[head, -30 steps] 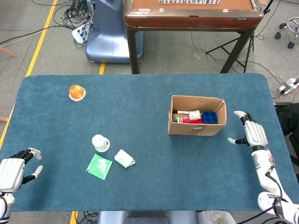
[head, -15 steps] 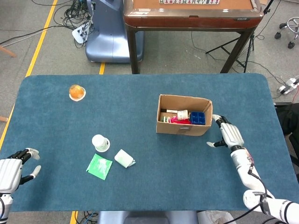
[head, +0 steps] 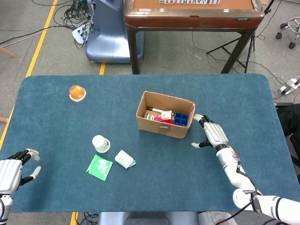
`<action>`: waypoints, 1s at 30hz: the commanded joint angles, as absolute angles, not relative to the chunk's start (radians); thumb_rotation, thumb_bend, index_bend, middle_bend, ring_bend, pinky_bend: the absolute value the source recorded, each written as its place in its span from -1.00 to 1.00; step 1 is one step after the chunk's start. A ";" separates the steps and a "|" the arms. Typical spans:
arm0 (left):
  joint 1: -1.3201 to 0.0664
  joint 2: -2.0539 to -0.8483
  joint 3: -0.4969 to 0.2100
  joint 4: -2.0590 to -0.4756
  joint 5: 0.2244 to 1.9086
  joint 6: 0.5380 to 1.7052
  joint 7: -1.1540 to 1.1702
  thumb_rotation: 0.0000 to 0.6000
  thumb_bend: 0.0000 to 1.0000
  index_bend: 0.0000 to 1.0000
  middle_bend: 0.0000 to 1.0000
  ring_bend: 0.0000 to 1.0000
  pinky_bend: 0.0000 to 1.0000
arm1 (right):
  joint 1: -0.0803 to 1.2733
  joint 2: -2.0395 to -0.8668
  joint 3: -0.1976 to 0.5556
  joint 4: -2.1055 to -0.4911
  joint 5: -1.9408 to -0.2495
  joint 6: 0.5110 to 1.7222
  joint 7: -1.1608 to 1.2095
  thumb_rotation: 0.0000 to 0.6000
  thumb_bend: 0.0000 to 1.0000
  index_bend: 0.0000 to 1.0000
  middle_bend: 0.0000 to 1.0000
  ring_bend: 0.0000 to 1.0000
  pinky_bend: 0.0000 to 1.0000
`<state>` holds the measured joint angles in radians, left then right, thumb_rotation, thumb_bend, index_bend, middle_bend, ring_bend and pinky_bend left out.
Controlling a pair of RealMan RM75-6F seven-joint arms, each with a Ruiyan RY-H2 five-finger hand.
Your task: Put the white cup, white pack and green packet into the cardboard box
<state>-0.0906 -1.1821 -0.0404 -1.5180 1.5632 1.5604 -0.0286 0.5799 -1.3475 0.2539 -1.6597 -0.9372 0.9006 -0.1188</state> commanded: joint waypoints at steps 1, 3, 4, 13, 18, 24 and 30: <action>-0.091 -1.181 -0.041 -1.519 1.562 1.560 -0.029 1.00 -0.51 0.01 -0.18 -0.13 0.17 | 0.606 -1.350 0.265 -1.678 -0.913 0.898 -0.144 1.00 -0.91 -0.74 -0.83 -0.93 -0.66; -0.090 -1.181 -0.041 -1.520 1.561 1.560 -0.029 1.00 -0.51 0.01 -0.18 -0.13 0.17 | 0.624 -1.353 0.271 -1.683 -0.895 0.893 -0.159 1.00 -0.91 -0.74 -0.83 -0.93 -0.66; -0.090 -1.180 -0.041 -1.520 1.561 1.560 -0.030 1.00 -0.51 0.01 -0.18 -0.13 0.17 | 0.637 -1.356 0.276 -1.683 -0.881 0.889 -0.171 1.00 -0.90 -0.74 -0.83 -0.93 -0.66; -0.087 -1.176 -0.043 -1.523 1.559 1.563 -0.038 1.00 -0.51 0.01 -0.18 -0.13 0.17 | 0.725 -1.396 0.293 -1.640 -0.769 0.887 -0.251 1.00 -0.90 -0.74 -0.83 -0.93 -0.66; -0.086 -1.173 -0.044 -1.525 1.559 1.565 -0.042 1.00 -0.51 0.01 -0.18 -0.13 0.17 | 0.760 -1.426 0.300 -1.595 -0.735 0.876 -0.255 1.00 -0.90 -0.74 -0.82 -0.93 -0.66; -0.085 -1.171 -0.042 -1.528 1.564 1.569 -0.043 1.00 -0.51 0.01 -0.18 -0.13 0.17 | 0.804 -1.463 0.311 -1.546 -0.724 0.863 -0.253 1.00 -0.88 -0.74 -0.82 -0.93 -0.66; -0.081 -1.168 -0.043 -1.532 1.567 1.576 -0.046 1.00 -0.51 0.01 -0.18 -0.13 0.17 | 0.846 -1.503 0.319 -1.512 -0.717 0.860 -0.266 1.00 -0.88 -0.74 -0.82 -0.93 -0.66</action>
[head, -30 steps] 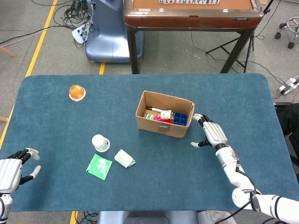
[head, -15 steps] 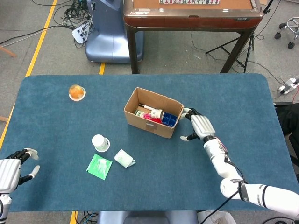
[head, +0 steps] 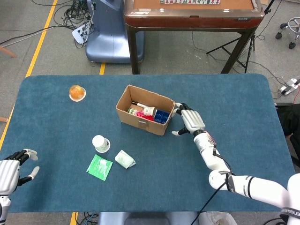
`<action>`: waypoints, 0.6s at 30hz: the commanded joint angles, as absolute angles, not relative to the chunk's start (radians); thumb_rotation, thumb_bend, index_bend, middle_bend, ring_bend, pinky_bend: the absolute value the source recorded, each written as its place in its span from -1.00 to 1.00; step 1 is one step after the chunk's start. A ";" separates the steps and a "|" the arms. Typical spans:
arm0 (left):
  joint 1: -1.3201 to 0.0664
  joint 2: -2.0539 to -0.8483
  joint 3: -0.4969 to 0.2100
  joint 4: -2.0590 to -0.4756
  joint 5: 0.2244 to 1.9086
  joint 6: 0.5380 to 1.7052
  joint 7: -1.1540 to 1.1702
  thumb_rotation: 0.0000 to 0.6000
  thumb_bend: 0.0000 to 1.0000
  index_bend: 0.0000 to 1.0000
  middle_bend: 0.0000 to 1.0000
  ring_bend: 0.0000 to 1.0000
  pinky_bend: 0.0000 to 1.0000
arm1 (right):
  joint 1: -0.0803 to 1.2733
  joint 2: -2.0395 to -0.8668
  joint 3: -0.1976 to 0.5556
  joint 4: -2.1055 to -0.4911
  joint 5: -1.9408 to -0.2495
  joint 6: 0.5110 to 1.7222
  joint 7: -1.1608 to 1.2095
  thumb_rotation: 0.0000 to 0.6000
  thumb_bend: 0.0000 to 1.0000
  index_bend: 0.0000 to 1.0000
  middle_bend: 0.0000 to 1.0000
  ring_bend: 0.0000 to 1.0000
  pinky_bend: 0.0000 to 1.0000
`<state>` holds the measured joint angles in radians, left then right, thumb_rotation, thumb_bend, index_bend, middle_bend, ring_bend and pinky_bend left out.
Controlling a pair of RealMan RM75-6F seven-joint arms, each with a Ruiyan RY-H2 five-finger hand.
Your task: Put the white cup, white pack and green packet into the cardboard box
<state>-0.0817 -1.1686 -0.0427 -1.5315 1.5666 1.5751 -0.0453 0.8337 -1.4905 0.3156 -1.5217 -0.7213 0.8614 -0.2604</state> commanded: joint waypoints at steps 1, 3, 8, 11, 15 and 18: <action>-0.081 -1.167 -0.043 -1.533 1.567 1.577 -0.046 1.00 -0.51 0.01 -0.18 -0.13 0.17 | 0.855 -1.511 0.320 -1.506 -0.713 0.860 -0.270 1.00 -0.88 -0.74 -0.82 -0.93 -0.66; -0.080 -1.166 -0.043 -1.534 1.568 1.579 -0.048 1.00 -0.51 0.01 -0.18 -0.13 0.17 | 0.866 -1.521 0.321 -1.498 -0.709 0.859 -0.276 1.00 -0.88 -0.74 -0.82 -0.93 -0.66; -0.076 -1.162 -0.043 -1.537 1.570 1.586 -0.053 1.00 -0.51 0.01 -0.18 -0.13 0.17 | 0.898 -1.551 0.330 -1.479 -0.688 0.856 -0.287 1.00 -0.88 -0.74 -0.82 -0.93 -0.66; -0.075 -1.159 -0.044 -1.539 1.571 1.589 -0.056 1.00 -0.51 0.01 -0.18 -0.13 0.17 | 0.919 -1.569 0.337 -1.465 -0.669 0.857 -0.295 1.00 -0.88 -0.74 -0.82 -0.93 -0.66; -0.073 -1.157 -0.045 -1.539 1.569 1.590 -0.062 1.00 -0.51 0.01 -0.18 -0.13 0.17 | 0.943 -1.584 0.343 -1.454 -0.649 0.861 -0.312 1.00 -0.88 -0.74 -0.82 -0.93 -0.66; -0.072 -1.155 -0.046 -1.538 1.566 1.589 -0.065 1.00 -0.51 0.01 -0.18 -0.13 0.17 | 0.962 -1.594 0.346 -1.443 -0.636 0.863 -0.325 1.00 -0.88 -0.74 -0.82 -0.93 -0.66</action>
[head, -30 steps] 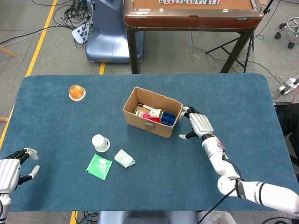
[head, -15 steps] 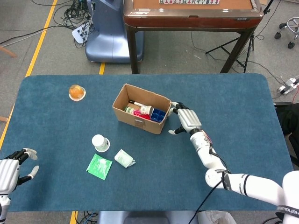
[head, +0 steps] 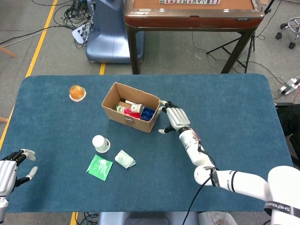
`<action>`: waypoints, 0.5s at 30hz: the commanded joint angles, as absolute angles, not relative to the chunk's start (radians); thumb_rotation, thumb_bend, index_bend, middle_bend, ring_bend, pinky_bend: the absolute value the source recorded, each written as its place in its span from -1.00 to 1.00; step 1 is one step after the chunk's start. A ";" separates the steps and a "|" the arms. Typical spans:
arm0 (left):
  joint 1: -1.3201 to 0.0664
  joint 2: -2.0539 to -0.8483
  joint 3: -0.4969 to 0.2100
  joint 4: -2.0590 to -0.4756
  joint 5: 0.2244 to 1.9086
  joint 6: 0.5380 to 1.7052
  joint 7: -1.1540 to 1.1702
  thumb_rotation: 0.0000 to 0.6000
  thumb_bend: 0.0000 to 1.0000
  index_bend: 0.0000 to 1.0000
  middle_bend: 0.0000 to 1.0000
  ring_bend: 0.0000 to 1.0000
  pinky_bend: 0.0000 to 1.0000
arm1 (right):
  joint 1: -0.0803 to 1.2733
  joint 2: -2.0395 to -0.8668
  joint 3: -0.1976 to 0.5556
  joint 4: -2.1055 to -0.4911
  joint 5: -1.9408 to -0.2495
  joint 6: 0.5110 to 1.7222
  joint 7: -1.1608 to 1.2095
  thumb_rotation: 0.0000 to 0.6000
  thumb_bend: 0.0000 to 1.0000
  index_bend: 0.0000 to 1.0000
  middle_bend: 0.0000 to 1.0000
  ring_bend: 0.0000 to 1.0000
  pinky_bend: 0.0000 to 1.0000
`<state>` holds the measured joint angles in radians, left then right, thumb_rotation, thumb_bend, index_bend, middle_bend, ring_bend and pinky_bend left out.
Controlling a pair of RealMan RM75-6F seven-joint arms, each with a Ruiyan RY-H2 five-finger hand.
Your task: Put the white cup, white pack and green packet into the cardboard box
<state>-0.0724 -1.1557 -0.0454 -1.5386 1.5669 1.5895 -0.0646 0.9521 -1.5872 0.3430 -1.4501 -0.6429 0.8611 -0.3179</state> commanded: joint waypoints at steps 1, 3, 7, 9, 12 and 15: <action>-0.072 -1.155 -0.046 -1.538 1.565 1.589 -0.065 1.00 -0.51 0.01 -0.18 -0.13 0.17 | 0.967 -1.597 0.347 -1.439 -0.633 0.864 -0.327 1.00 -0.88 -0.74 -0.82 -0.93 -0.66; -0.072 -1.155 -0.046 -1.538 1.564 1.587 -0.066 1.00 -0.51 0.01 -0.18 -0.13 0.17 | 0.975 -1.602 0.350 -1.433 -0.630 0.865 -0.328 1.00 -0.88 -0.74 -0.82 -0.93 -0.66; -0.072 -1.156 -0.046 -1.537 1.561 1.585 -0.064 1.00 -0.51 0.01 -0.18 -0.13 0.17 | 0.976 -1.596 0.344 -1.435 -0.633 0.861 -0.326 1.00 -0.88 -0.74 -0.82 -0.93 -0.66; -0.071 -1.156 -0.046 -1.536 1.561 1.584 -0.065 1.00 -0.51 0.01 -0.18 -0.13 0.17 | 0.964 -1.579 0.333 -1.458 -0.642 0.867 -0.323 1.00 -0.88 -0.74 -0.82 -0.93 -0.66; -0.072 -1.156 -0.044 -1.535 1.559 1.577 -0.061 1.00 -0.51 0.01 -0.18 -0.13 0.17 | 0.927 -1.523 0.307 -1.531 -0.669 0.880 -0.314 1.00 -0.87 -0.74 -0.82 -0.93 -0.66; -0.074 -1.157 -0.041 -1.534 1.557 1.568 -0.054 1.00 -0.51 0.01 -0.18 -0.13 0.17 | 0.877 -1.436 0.272 -1.629 -0.714 0.903 -0.308 1.00 -0.87 -0.74 -0.82 -0.93 -0.66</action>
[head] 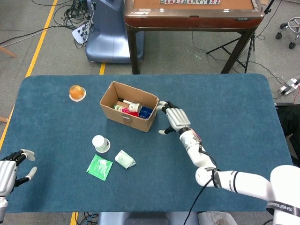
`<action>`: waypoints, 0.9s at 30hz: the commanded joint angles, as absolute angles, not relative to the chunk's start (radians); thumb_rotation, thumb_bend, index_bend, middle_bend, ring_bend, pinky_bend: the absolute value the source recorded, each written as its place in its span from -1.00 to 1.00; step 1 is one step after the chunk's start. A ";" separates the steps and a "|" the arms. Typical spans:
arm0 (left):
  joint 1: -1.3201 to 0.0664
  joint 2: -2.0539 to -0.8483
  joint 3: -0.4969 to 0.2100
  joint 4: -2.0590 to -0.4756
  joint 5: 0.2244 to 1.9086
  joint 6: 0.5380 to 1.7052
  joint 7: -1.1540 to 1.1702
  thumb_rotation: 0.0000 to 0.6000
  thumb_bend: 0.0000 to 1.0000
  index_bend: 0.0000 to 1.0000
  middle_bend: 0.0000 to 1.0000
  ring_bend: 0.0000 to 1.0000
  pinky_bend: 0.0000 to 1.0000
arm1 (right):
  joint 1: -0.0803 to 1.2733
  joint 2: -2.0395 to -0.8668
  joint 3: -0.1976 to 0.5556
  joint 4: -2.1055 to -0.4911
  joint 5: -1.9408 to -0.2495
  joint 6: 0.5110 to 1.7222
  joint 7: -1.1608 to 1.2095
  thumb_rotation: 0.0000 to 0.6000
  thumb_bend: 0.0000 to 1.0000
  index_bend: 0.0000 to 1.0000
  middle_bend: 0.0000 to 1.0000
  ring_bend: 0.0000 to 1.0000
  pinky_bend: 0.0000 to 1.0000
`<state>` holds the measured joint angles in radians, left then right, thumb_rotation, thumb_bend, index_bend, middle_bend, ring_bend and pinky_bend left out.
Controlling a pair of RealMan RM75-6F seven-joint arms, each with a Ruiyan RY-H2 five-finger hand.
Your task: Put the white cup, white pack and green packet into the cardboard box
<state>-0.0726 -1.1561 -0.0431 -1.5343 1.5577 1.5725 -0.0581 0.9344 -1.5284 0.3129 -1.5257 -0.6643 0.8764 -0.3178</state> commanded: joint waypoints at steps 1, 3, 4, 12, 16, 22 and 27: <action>-0.075 -1.159 -0.041 -1.534 1.558 1.566 -0.051 1.00 -0.51 0.02 -0.18 -0.13 0.17 | 0.860 -1.406 0.261 -1.661 -0.731 0.911 -0.305 1.00 -0.87 -0.74 -0.81 -0.93 -0.66; -0.078 -1.163 -0.039 -1.533 1.562 1.562 -0.043 1.00 -0.51 0.03 -0.18 -0.13 0.17 | 0.816 -1.332 0.236 -1.738 -0.776 0.935 -0.294 1.00 -0.87 -0.73 -0.80 -0.93 -0.66; -0.079 -1.166 -0.038 -1.532 1.564 1.560 -0.040 1.00 -0.51 0.04 -0.18 -0.13 0.17 | 0.795 -1.303 0.223 -1.767 -0.800 0.953 -0.290 1.00 -0.87 -0.74 -0.79 -0.93 -0.66; -0.097 -1.194 -0.025 -1.518 1.583 1.529 -0.015 1.00 -0.51 -0.02 -0.18 -0.13 0.17 | 0.596 -1.125 0.062 -1.900 -1.057 1.170 -0.315 1.00 -0.85 -0.74 -0.75 -0.93 -0.66; -0.104 -1.205 -0.021 -1.516 1.594 1.525 -0.008 1.00 -0.51 -0.04 -0.18 -0.13 0.17 | 0.504 -1.060 0.003 -1.910 -1.149 1.259 -0.311 1.00 -0.85 -0.74 -0.75 -0.93 -0.66; -0.114 -1.216 -0.026 -1.502 1.600 1.524 -0.021 1.00 -0.51 -0.06 -0.18 -0.13 0.17 | 0.384 -1.048 -0.046 -1.879 -1.229 1.389 -0.307 1.00 -0.84 -0.74 -0.75 -0.93 -0.66; -0.114 -1.234 -0.036 -1.481 1.609 1.553 -0.064 1.00 -0.51 -0.07 -0.17 -0.15 0.17 | 0.293 -1.022 -0.077 -1.868 -1.293 1.460 -0.233 1.00 -0.83 -0.74 -0.75 -0.93 -0.66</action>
<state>-0.1142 -1.2275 -0.0321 -1.4885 1.6052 1.5437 -0.0502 0.3259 -1.0372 -0.0586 -1.8742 -1.2657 1.4348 -0.2630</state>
